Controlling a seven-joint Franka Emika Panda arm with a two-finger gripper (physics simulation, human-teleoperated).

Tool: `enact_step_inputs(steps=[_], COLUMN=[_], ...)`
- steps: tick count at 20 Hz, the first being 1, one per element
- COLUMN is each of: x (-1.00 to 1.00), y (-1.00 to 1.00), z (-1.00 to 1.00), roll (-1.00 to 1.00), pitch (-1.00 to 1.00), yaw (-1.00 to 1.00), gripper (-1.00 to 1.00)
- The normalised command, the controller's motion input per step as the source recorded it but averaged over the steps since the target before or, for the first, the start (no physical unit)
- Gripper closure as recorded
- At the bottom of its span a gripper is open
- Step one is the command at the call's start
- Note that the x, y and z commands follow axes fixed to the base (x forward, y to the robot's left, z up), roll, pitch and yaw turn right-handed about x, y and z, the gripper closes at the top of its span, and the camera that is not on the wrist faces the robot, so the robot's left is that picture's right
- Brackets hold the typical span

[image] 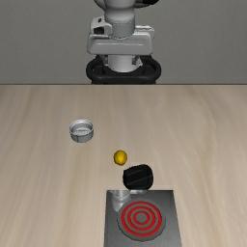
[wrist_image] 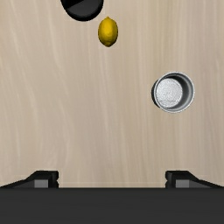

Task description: Pick up the lemon and place it on the ramekin with the stove turned on

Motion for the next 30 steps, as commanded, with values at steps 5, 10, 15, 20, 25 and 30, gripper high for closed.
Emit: enact_step_inputs(steps=[5, 10, 15, 20, 25, 30], x=[0.0, 0.0, 0.0, 0.0, 0.0, 0.0], y=[0.0, 0.0, 0.0, 0.0, 0.0, 0.0], z=[0.0, 0.0, 0.0, 0.0, 0.0, 0.0], roll=[0.0, 0.0, 0.0, 0.0, 0.0, 0.0], pitch=[0.0, 0.0, 0.0, 0.0, 0.0, 0.0], yaw=[-0.36, -0.49, -0.45, -0.45, -0.49, -0.45], gripper=[-1.0, -1.0, -1.0, -1.0, -1.0, -1.0])
